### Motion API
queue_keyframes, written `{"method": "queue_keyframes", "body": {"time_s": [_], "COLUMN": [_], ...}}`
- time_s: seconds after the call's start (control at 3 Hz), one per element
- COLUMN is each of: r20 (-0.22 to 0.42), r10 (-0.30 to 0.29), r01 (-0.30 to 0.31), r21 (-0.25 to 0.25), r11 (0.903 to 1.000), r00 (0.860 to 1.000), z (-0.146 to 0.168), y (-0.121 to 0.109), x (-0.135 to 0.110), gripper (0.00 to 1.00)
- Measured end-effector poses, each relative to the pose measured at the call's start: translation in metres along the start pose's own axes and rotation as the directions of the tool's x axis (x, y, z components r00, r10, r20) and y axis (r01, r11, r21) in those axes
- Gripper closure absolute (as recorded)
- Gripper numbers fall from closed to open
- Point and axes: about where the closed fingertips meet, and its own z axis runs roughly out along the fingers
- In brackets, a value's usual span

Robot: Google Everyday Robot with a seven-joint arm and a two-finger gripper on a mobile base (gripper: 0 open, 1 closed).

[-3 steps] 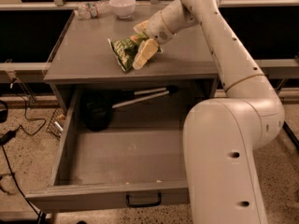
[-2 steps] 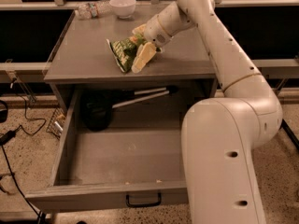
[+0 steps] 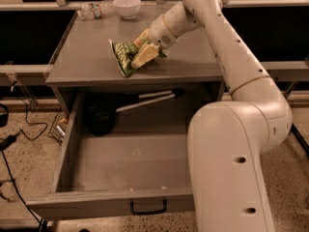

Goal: Place green jalapeno chip bag into top drawer

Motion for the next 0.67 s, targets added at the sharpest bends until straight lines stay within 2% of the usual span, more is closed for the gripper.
{"method": "queue_keyframes", "body": {"time_s": [0.33,0.67], "r20": [0.0,0.0], "r10": [0.0,0.0], "r01": [0.0,0.0], "r21": [0.0,0.0], "r11": [1.0,1.0], "r00": [1.0,1.0], "z": [0.0,0.0002], "y": [0.0,0.0], "x": [0.0,0.0], "gripper": [0.81,1.0]}}
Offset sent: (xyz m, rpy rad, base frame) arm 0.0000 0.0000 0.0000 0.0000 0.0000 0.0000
